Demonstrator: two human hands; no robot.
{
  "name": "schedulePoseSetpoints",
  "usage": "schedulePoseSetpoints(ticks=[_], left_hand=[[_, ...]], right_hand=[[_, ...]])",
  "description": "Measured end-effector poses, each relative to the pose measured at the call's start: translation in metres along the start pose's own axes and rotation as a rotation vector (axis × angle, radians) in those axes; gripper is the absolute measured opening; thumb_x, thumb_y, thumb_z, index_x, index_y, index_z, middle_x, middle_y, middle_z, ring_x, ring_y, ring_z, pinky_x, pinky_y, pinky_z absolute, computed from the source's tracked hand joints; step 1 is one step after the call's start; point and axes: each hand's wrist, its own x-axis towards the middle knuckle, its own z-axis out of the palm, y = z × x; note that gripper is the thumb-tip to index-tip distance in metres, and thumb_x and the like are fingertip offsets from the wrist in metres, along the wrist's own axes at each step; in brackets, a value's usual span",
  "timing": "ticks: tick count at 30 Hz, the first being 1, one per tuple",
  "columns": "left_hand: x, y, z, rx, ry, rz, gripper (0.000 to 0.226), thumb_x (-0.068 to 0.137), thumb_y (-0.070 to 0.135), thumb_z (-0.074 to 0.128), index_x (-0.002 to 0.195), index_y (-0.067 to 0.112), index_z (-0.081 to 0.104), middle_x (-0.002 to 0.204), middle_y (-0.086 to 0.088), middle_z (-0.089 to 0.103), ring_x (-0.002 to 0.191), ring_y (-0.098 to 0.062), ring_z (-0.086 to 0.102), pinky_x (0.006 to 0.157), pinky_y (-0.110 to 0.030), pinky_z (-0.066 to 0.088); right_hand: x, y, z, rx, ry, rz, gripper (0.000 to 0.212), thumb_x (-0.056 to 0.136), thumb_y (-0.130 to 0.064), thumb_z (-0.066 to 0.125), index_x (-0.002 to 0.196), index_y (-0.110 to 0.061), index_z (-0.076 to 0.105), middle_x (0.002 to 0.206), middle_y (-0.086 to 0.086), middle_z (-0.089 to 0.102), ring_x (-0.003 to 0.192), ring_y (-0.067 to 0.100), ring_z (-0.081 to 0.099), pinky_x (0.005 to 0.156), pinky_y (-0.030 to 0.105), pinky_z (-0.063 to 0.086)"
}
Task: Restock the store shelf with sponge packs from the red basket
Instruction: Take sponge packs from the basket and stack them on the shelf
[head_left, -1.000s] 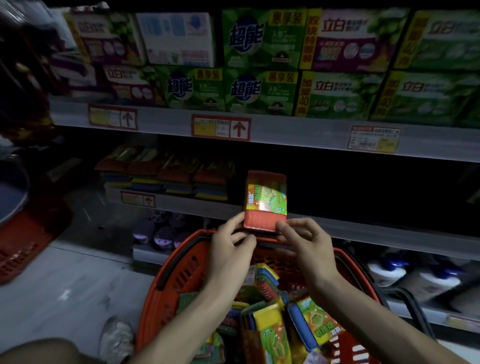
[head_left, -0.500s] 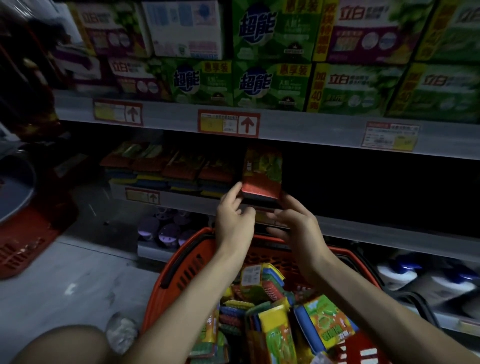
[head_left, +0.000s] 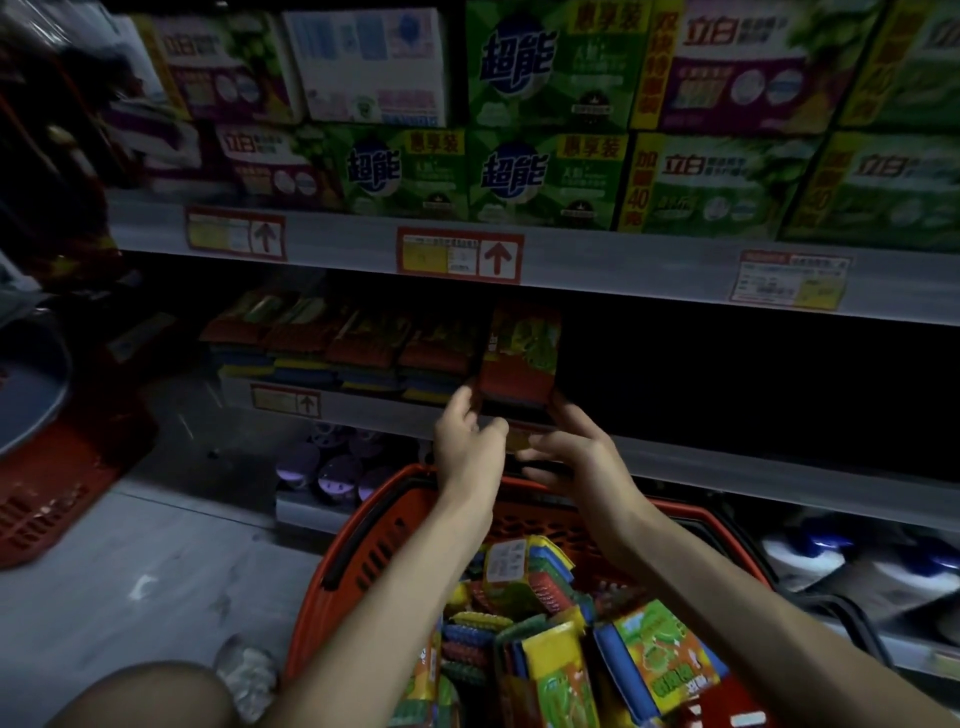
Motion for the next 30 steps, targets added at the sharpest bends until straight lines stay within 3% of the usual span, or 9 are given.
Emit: schedulePoseSetpoints(ticks=[3,7,9,11,15,18,21,24,30], left_hand=[[-0.001,0.008,-0.001,0.021,0.027,0.001,0.060,0.102,-0.002,0.053,0.158,0.014,0.037,0.158,-0.009,0.046,0.144,-0.020,0.045,0.101,-0.022,0.037],[0.000,0.016,-0.002,0.045,0.029,0.009,0.057,0.104,0.000,0.051,0.158,0.012,0.036,0.156,-0.008,0.048,0.142,-0.019,0.047,0.097,-0.020,0.036],[-0.001,0.018,-0.002,0.056,0.039,0.013,0.056,0.104,0.002,0.052,0.157,0.013,0.037,0.154,-0.008,0.050,0.139,-0.018,0.049,0.095,-0.020,0.036],[-0.003,0.018,-0.002,0.069,0.048,0.023,0.055,0.104,0.004,0.052,0.157,0.015,0.039,0.152,-0.007,0.052,0.126,-0.014,0.054,0.093,-0.021,0.037],[-0.001,0.014,-0.001,0.074,0.067,0.034,0.053,0.104,0.006,0.052,0.155,0.017,0.042,0.126,0.002,0.055,0.089,-0.001,0.051,0.087,-0.023,0.039],[0.002,0.012,-0.003,0.059,0.076,0.018,0.050,0.105,0.008,0.053,0.153,0.018,0.045,0.126,0.005,0.054,0.100,-0.008,0.051,0.089,-0.027,0.039],[0.003,0.013,-0.005,0.024,0.092,0.015,0.046,0.104,0.007,0.054,0.149,0.016,0.050,0.139,-0.001,0.058,0.110,-0.011,0.051,0.090,-0.027,0.040],[0.005,0.013,-0.007,0.004,0.119,0.029,0.043,0.102,0.004,0.055,0.144,0.016,0.054,0.132,-0.002,0.063,0.099,-0.009,0.057,0.074,-0.015,0.042],[0.008,0.009,-0.015,0.005,0.133,0.049,0.041,0.101,0.001,0.056,0.139,0.016,0.057,0.123,0.000,0.065,0.089,0.002,0.057,0.067,-0.011,0.041]], right_hand=[[0.001,-0.004,0.001,-0.046,-0.020,0.008,0.078,0.089,-0.011,0.065,0.159,-0.020,0.032,0.098,0.005,0.071,0.089,0.020,0.069,0.084,0.030,0.058],[0.004,-0.010,0.001,-0.060,-0.035,-0.003,0.053,0.093,-0.007,0.060,0.143,-0.024,0.053,0.096,0.002,0.069,0.085,0.017,0.064,0.082,0.032,0.058],[0.005,-0.011,0.002,-0.079,-0.020,-0.010,0.059,0.086,-0.015,0.065,0.143,-0.026,0.053,0.100,0.002,0.072,0.087,0.018,0.066,0.080,0.031,0.057],[0.005,-0.012,0.002,-0.096,-0.010,-0.013,0.074,0.076,-0.023,0.066,0.147,-0.027,0.048,0.105,0.004,0.074,0.093,0.019,0.069,0.080,0.029,0.056],[0.003,-0.009,0.001,-0.133,-0.011,-0.035,0.077,0.082,-0.020,0.067,0.154,-0.024,0.041,0.116,0.000,0.071,0.102,0.016,0.070,0.085,0.029,0.056],[0.001,-0.012,0.003,-0.167,-0.014,-0.038,0.091,0.073,-0.030,0.066,0.158,-0.023,0.035,0.127,-0.006,0.065,0.110,0.012,0.067,0.086,0.029,0.056],[0.003,-0.014,0.003,-0.170,0.015,-0.060,0.082,0.081,-0.023,0.069,0.156,-0.021,0.038,0.119,-0.006,0.067,0.105,0.009,0.067,0.086,0.029,0.055],[0.005,-0.012,0.000,-0.160,0.034,-0.057,0.068,0.092,-0.009,0.066,0.154,-0.021,0.041,0.112,-0.010,0.068,0.097,0.004,0.068,0.084,0.027,0.056],[0.002,-0.011,0.003,-0.167,-0.010,-0.050,0.085,0.074,-0.026,0.065,0.155,-0.017,0.041,0.124,-0.002,0.066,0.109,0.011,0.067,0.078,0.020,0.057]])
